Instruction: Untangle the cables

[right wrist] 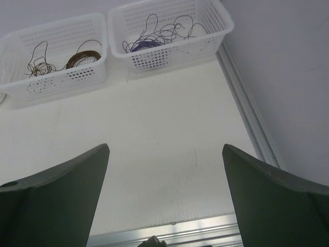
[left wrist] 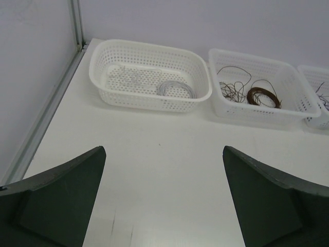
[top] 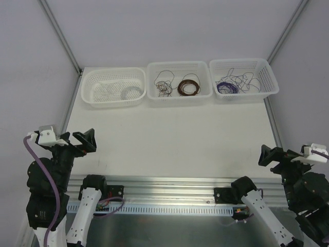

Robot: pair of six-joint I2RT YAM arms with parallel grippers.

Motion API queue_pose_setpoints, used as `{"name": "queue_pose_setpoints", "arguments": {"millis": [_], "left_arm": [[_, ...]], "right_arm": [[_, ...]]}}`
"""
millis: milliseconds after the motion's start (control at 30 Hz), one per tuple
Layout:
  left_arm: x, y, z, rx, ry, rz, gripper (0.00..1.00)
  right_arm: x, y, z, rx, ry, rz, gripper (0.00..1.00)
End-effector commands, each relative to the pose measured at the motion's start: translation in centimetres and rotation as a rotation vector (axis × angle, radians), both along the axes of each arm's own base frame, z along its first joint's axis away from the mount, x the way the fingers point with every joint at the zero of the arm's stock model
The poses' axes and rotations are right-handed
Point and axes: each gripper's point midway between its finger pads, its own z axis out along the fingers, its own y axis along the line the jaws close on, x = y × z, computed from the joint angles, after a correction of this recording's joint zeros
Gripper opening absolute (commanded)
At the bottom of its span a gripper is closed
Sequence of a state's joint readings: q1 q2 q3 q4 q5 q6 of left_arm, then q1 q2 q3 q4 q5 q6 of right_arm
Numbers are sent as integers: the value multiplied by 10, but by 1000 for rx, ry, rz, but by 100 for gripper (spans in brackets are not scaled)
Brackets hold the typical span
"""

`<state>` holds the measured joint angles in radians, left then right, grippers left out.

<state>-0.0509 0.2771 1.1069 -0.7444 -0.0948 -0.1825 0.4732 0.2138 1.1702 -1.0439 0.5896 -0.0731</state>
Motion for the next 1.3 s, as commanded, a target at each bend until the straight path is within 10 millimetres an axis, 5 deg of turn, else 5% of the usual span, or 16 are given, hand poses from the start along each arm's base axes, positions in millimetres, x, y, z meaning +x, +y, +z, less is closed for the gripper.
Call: {"name": "queue_pose_setpoints", "arguments": {"millis": [0,167,433,700,1267], "left_arm": [[-10,11,-19,0,-6,47,99],[-30,18,-25,-17,-94,73,99],[-37,21,-40,-74,-165,93,99],[-29,20,-57,-121,-170,100,99],[-22,13,-63,-152,-165,72,99]], "right_arm": [[-4,-11,-5,-37,-43,-32,97],[-14,-19,-13,-19,-100,-46,97],[-16,-24,-28,-30,-120,-61,97],[-11,-18,-35,-12,-114,-49,97],[-12,-14,-33,-8,-116,-27,97]]}}
